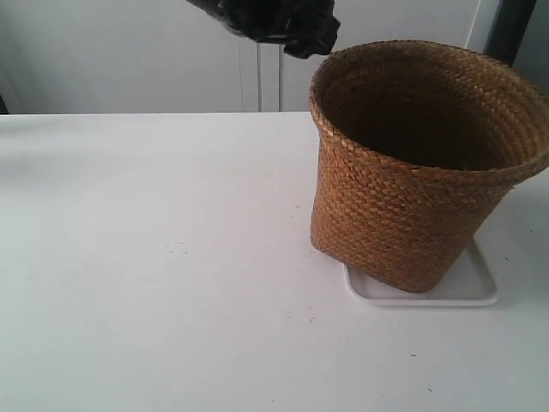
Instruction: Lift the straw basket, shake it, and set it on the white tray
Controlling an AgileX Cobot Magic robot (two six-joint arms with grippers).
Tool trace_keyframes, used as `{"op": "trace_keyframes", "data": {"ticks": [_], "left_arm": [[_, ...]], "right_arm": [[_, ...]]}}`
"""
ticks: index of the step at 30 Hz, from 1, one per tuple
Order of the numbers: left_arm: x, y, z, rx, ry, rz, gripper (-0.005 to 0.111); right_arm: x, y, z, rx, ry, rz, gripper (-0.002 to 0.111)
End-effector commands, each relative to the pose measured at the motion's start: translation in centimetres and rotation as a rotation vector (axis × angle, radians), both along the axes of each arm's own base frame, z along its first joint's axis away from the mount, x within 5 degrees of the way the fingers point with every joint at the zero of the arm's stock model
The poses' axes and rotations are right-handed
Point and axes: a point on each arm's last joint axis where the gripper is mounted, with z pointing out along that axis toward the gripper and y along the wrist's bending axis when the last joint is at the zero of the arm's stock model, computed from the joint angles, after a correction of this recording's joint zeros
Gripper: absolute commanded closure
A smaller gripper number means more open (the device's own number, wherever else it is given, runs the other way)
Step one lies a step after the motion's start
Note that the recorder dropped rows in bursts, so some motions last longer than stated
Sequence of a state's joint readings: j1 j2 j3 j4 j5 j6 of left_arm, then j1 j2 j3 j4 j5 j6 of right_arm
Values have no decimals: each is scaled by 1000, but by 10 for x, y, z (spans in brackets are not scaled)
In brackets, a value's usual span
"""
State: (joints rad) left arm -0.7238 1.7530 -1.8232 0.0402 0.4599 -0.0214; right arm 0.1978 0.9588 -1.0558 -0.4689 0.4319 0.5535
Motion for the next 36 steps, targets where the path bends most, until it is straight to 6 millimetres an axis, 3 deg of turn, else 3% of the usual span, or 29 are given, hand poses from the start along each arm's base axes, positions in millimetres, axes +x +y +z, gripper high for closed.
{"op": "trace_keyframes", "data": {"ticks": [1,7,11,18,21,24,29,36], "left_arm": [[-16,21,31,11,-74,14,22],[-63,61,72,-108,-141,31,22],[-107,96,86,-211,-191,25,22],[-170,152,63,-386,-364,26,22],[-195,174,40,-440,-423,27,22],[-218,195,14,-474,-537,21,22],[-244,216,-35,-506,-681,-5,22],[-257,225,-113,-445,-660,-28,22]], "right_arm": [[-29,-6,20,-25,-117,7,56],[-96,-21,44,44,-277,-18,60],[-146,-32,40,94,-378,-26,60],[-237,-50,15,159,-601,-23,60],[-277,-59,3,194,-707,-28,60],[-286,-64,2,216,-668,-57,60],[-285,-68,-6,221,-558,-107,64],[-281,-73,-24,234,-367,-184,65]]}}
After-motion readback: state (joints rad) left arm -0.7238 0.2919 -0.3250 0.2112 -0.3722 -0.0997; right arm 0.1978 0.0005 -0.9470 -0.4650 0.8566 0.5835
